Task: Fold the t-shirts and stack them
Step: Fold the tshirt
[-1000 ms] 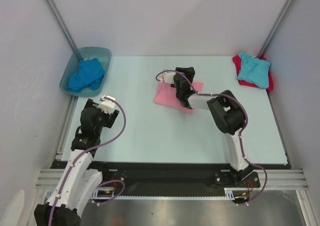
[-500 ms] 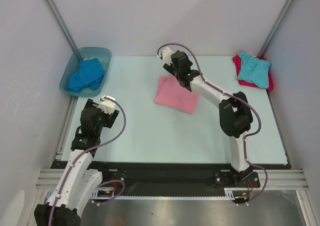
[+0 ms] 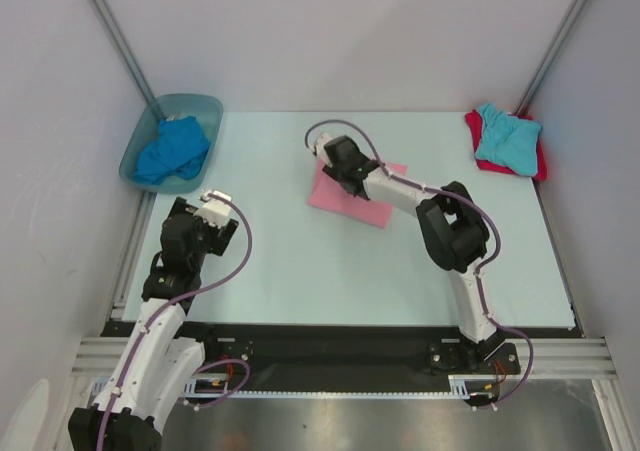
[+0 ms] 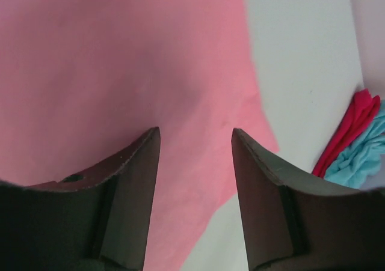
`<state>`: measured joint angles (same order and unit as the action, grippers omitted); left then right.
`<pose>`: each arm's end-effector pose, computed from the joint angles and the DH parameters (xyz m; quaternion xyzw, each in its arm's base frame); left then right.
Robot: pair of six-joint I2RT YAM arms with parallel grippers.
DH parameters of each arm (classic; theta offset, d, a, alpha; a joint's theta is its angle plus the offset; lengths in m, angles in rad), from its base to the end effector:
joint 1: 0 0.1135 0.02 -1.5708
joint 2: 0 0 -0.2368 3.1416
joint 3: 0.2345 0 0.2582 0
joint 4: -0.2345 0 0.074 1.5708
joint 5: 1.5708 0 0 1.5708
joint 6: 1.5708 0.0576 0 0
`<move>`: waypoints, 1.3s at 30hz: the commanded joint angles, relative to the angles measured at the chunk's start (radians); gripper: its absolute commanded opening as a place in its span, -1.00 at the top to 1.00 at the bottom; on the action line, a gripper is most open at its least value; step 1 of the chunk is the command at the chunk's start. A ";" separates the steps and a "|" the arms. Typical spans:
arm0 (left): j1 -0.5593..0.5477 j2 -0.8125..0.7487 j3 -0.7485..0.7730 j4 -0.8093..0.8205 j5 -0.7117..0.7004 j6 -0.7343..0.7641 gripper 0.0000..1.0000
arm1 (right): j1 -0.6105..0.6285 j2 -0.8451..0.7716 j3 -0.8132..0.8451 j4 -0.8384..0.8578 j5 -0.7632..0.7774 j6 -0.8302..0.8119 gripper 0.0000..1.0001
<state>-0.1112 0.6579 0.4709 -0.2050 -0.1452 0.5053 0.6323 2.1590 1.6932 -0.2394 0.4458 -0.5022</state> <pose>0.2112 -0.0152 0.2205 0.2131 0.8022 0.1677 0.5319 0.4169 0.2747 0.1697 -0.3975 0.7965 -0.1737 0.4212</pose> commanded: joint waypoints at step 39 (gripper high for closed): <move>-0.007 -0.026 0.006 0.007 0.027 -0.005 -1.00 | -0.034 0.200 -0.322 0.844 0.412 -0.868 -0.29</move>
<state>-0.1112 0.6407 0.4709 -0.2119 -0.1421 0.5053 0.5797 2.3695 1.3415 0.7551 0.8757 -1.4639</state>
